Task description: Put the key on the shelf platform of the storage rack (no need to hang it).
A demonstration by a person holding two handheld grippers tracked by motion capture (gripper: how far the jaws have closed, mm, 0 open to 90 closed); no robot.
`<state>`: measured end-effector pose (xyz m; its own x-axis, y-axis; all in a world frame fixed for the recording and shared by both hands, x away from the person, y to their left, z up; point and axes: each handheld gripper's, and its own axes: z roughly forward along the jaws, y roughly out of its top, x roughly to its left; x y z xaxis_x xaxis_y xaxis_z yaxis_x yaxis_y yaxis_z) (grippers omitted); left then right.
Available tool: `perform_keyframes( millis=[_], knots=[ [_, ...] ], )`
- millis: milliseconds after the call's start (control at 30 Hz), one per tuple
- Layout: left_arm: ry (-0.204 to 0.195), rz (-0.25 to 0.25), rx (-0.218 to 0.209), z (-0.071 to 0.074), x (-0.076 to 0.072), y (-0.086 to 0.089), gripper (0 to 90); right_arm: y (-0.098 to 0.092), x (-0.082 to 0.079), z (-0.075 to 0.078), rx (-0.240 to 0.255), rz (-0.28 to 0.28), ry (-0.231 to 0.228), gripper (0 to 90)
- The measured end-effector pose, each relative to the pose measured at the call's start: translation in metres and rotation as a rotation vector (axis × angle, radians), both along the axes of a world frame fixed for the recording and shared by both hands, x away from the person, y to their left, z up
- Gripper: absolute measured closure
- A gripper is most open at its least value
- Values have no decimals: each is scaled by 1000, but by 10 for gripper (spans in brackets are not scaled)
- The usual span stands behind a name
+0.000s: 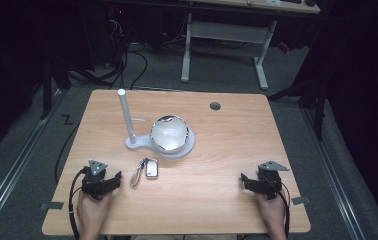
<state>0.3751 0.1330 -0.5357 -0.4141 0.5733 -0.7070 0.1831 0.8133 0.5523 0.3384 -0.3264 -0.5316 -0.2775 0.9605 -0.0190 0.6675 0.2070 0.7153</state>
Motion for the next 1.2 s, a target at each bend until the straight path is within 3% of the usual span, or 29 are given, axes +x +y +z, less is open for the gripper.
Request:
perform_keyframes(
  millis=[633, 933, 1200],
  knots=[
    [-4, -9, 8, 0, -1, 0, 338, 0, 0, 0, -1, 1, 0, 233],
    [3, -10, -15, 1, -2, 1, 336, 0, 0, 0, -2, 4, -1, 232],
    [-5, -31, 9, 0, -3, 0, 338, 0, 0, 0, -2, 4, -1, 232]
  ],
)
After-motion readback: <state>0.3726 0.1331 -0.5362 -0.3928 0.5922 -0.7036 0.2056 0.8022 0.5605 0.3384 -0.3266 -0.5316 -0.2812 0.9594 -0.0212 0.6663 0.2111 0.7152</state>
